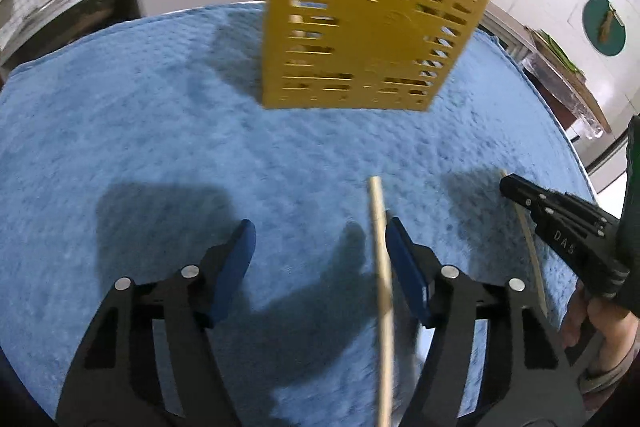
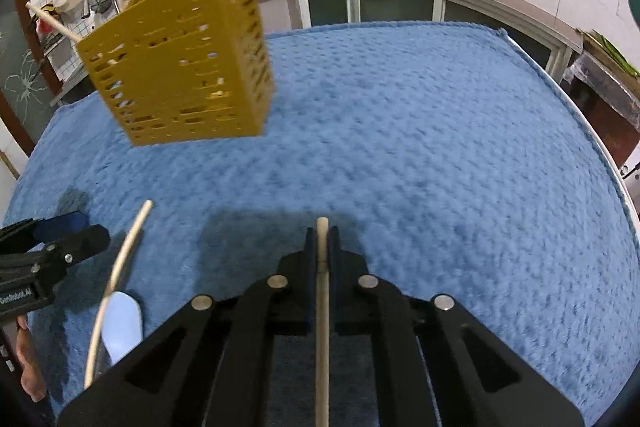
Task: Organize utensils
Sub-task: 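Grasp a chopstick with the left tool while the right tool grasps another chopstick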
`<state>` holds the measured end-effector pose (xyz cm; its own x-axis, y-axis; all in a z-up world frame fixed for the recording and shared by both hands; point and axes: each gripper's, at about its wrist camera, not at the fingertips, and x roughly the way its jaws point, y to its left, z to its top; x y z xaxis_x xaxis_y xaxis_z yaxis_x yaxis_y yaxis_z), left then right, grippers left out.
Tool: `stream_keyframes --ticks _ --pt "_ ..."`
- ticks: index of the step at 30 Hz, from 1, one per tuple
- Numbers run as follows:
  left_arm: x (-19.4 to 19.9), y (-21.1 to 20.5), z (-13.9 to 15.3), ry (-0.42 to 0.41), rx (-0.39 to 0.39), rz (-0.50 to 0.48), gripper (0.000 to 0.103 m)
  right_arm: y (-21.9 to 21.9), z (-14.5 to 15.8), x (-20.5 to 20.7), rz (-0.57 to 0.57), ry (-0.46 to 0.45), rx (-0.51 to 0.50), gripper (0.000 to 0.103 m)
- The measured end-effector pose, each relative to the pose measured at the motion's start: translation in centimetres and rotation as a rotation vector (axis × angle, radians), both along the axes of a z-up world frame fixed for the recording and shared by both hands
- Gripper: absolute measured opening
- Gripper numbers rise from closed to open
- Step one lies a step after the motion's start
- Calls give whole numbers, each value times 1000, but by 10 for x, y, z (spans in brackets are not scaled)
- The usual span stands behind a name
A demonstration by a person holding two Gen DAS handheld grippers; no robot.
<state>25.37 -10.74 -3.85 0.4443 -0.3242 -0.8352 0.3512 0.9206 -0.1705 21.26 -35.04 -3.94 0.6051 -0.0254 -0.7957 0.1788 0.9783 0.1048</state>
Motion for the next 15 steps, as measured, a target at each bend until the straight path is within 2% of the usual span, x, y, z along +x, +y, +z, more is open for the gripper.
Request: stream_keyframes --ticks 2,3,6,9,12,15 --pt "6 -12 -1 8 -3 -10 65 -5 -2 0 -9 2 17 6" --pt "9 -17 -1 10 3 -15 62 -6 -3 0 -11 2 19 6" --pt "18 -33 -7 40 36 -39 37 -8 -4 0 -15 3 18 6" --pt "20 -44 -10 25 88 -43 28 -9 -5 2 -14 6 9 6" --pt "26 -49 -10 45 86 -56 17 -11 -5 4 -13 19 10 6" --pt "28 -57 -11 38 123 -68 12 -13 -5 9 -14 34 5 6"
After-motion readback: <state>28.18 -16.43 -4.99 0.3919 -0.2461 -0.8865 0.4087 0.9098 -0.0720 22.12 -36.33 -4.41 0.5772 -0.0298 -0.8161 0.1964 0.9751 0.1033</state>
